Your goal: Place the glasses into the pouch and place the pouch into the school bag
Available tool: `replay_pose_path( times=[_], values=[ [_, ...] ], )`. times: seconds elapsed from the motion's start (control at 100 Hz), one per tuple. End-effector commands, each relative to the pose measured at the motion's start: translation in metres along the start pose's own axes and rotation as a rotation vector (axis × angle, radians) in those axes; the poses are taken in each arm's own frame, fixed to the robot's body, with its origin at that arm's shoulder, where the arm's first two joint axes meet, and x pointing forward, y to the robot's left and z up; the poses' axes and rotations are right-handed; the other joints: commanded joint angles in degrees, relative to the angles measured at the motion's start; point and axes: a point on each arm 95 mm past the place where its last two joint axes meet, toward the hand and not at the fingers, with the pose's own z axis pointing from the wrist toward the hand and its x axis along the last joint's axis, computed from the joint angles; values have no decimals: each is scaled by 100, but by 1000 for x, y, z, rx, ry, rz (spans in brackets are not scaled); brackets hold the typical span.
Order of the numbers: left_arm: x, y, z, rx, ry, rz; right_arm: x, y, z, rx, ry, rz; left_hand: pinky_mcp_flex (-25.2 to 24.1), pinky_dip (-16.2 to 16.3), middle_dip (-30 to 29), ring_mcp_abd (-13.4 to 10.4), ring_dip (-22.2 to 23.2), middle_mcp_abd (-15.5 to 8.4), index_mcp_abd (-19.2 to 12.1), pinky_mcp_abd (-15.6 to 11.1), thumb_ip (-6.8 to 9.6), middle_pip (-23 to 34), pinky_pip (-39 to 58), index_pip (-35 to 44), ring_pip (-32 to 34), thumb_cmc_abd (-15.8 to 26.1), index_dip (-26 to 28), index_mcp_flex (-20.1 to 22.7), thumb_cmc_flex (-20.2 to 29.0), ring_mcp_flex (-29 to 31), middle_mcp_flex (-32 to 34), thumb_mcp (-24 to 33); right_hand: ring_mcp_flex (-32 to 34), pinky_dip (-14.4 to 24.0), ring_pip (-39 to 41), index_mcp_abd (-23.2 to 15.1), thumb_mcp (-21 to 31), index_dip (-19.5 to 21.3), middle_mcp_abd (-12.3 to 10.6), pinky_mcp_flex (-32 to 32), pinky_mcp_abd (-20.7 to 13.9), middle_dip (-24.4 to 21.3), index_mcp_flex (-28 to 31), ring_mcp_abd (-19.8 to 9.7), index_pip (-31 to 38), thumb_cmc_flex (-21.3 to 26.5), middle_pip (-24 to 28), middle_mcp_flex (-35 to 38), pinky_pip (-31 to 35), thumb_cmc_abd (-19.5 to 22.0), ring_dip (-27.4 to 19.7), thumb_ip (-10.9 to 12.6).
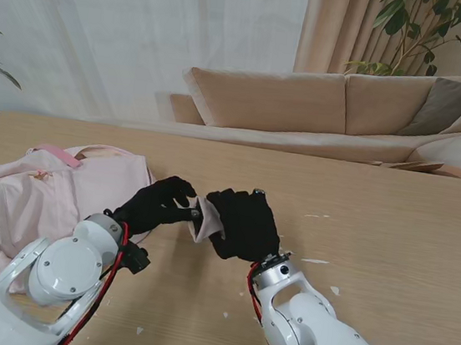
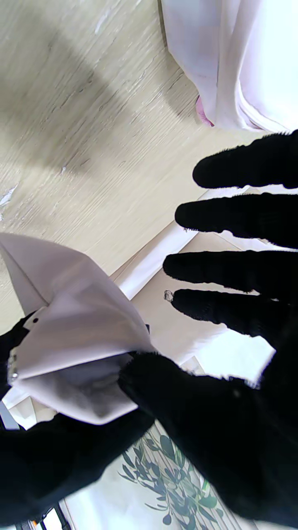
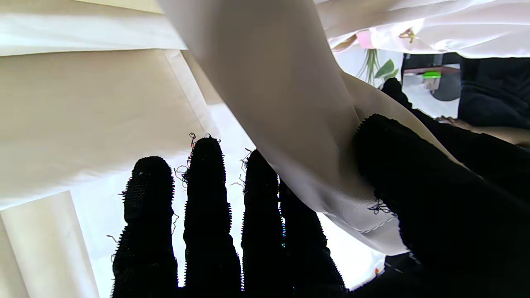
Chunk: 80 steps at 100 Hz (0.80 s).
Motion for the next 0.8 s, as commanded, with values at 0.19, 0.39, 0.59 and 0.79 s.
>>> replay_pose_path(
  times=[0.19,0.39,0.59,0.79],
  values=[
    [4,-4,-17,-7,66,21,-7,-5,-5,15,-61,40,-249,-199,-971,-184,-670,34,-29,-142,97,-1021,-1095,-806,-1259,177,-849,-264,-535,-456,-609,-108,96,69,-30,-188,306,143,-78,18,62,31,214,-77,158,299,52,113,84,169,64,160],
    [1,-11,-27,30,104,77,-11,-4,-10,0,-107,109,-299,-210,-1072,-211,-750,-1,-59,-155,135,-1103,-1580,-846,-1532,311,-926,-233,-418,-507,-638,-224,92,70,-28,-198,311,146,-77,1,68,28,239,-68,171,327,50,131,86,181,64,158],
    [-12,-16,-35,74,96,277,-15,0,-18,-12,-153,197,-276,-209,-1089,-223,-819,-12,-325,-153,171,-1147,-2138,-898,-1747,437,-934,-40,-238,-545,-634,-321,36,75,-36,-197,299,142,-35,-70,83,22,244,-52,174,384,38,100,76,176,61,143],
    [-27,-20,-42,97,41,528,-22,4,-28,-21,-190,200,-184,-135,-1108,-209,-829,-43,-298,-113,176,-1187,-2240,-958,-1786,474,-931,7,-250,-380,-509,-370,24,83,-37,-193,287,138,-28,-78,93,15,248,-45,173,389,28,103,79,177,60,143]
  ],
)
